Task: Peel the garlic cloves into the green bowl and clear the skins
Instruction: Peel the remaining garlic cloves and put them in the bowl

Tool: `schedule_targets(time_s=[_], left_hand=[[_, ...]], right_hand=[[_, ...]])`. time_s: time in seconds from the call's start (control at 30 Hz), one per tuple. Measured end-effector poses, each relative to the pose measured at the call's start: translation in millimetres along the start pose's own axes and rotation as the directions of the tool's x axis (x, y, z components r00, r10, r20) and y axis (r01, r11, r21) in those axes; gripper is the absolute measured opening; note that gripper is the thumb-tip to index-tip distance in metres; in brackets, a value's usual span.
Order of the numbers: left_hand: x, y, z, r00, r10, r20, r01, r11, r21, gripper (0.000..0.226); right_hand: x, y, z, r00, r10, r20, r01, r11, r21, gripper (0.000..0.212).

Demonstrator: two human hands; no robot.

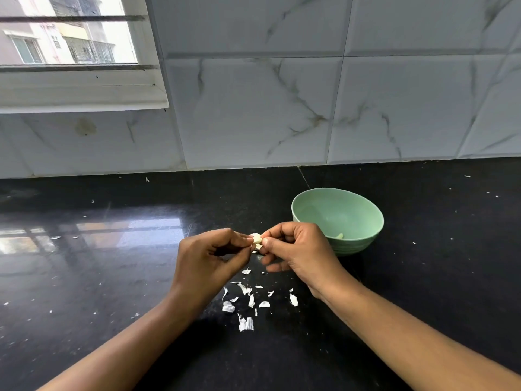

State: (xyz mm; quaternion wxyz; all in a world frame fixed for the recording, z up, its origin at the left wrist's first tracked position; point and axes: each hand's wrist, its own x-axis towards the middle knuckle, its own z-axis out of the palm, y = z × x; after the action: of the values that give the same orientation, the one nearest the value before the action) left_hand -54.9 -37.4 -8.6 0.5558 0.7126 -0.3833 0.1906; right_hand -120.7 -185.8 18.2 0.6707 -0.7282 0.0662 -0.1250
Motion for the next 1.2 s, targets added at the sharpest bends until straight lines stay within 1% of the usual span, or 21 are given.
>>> schedule_targets(time_s=[0.13, 0.27, 0.37, 0.5, 0.57, 0.6, 0.67, 0.7, 0.73, 0.77, 0.83, 0.9, 1.0, 1.07, 1.1, 1.2], left_hand=[[0, 1, -2, 0.991, 0.121, 0.06, -0.127, 0.986, 0.104, 0.008], [1, 0, -5, 0.97, 0.208, 0.127, -0.229, 0.956, 0.182, 0.012], [1, 1, -5, 0.967, 0.208, 0.144, -0.234, 0.953, 0.191, 0.012], [0, 2, -6, 0.973, 0.183, 0.138, -0.205, 0.965, 0.165, 0.012], [0, 3, -5, 0.976, 0.169, 0.135, -0.187, 0.973, 0.134, 0.006], [1, 3, -4, 0.985, 0.126, 0.117, -0.138, 0.985, 0.103, 0.004], [1, 5, -1, 0.997, -0.049, 0.062, 0.049, 0.999, -0.001, 0.018], [1, 6, 0, 0.988, -0.146, 0.056, 0.15, 0.985, -0.084, 0.02], [2, 7, 0, 0.972, -0.226, 0.072, 0.235, 0.956, -0.174, 0.016], [3, 7, 1, 0.956, -0.279, 0.091, 0.293, 0.924, -0.246, 0.012], [5, 7, 1, 0.933, -0.34, 0.119, 0.36, 0.868, -0.343, 0.009], [7, 10, 1, 0.901, -0.406, 0.151, 0.429, 0.789, -0.439, 0.007], [9, 13, 3, 0.834, -0.51, 0.212, 0.54, 0.674, -0.503, 0.013], [10, 12, 2, 0.794, -0.557, 0.244, 0.59, 0.607, -0.533, 0.009], [10, 12, 2, 0.782, -0.569, 0.255, 0.604, 0.59, -0.536, 0.008], [11, 13, 0, 0.765, -0.573, 0.294, 0.634, 0.586, -0.504, 0.011]], right_hand=[[0, 0, 4, 0.998, 0.05, -0.029, -0.051, 0.998, -0.022, 0.008], [1, 1, 4, 0.994, 0.108, -0.024, -0.109, 0.993, -0.037, 0.012], [3, 3, 5, 0.99, 0.137, -0.02, -0.137, 0.99, -0.019, 0.013], [3, 4, 6, 0.993, 0.114, -0.034, -0.115, 0.992, -0.044, 0.014], [4, 4, 5, 0.994, 0.1, -0.037, -0.102, 0.993, -0.061, 0.014], [4, 4, 4, 0.994, 0.099, -0.035, -0.101, 0.993, -0.062, 0.013], [5, 4, 3, 0.994, 0.107, -0.025, -0.108, 0.993, -0.042, 0.013], [5, 4, 3, 0.993, 0.115, -0.015, -0.115, 0.993, -0.022, 0.015], [5, 4, 3, 0.992, 0.126, 0.001, -0.126, 0.992, 0.007, 0.017], [5, 3, 3, 0.99, 0.138, 0.019, -0.139, 0.989, 0.042, 0.018], [5, 2, 2, 0.985, 0.161, 0.055, -0.166, 0.98, 0.108, 0.019], [4, 1, 2, 0.98, 0.18, 0.088, -0.192, 0.968, 0.162, 0.019], [3, 1, 1, 0.972, 0.192, 0.132, -0.219, 0.946, 0.239, 0.02], [3, 1, 1, 0.969, 0.188, 0.158, -0.227, 0.932, 0.281, 0.02], [3, 1, 1, 0.969, 0.18, 0.169, -0.225, 0.926, 0.303, 0.021], [3, 3, 1, 0.971, 0.154, 0.181, -0.21, 0.912, 0.351, 0.022]])
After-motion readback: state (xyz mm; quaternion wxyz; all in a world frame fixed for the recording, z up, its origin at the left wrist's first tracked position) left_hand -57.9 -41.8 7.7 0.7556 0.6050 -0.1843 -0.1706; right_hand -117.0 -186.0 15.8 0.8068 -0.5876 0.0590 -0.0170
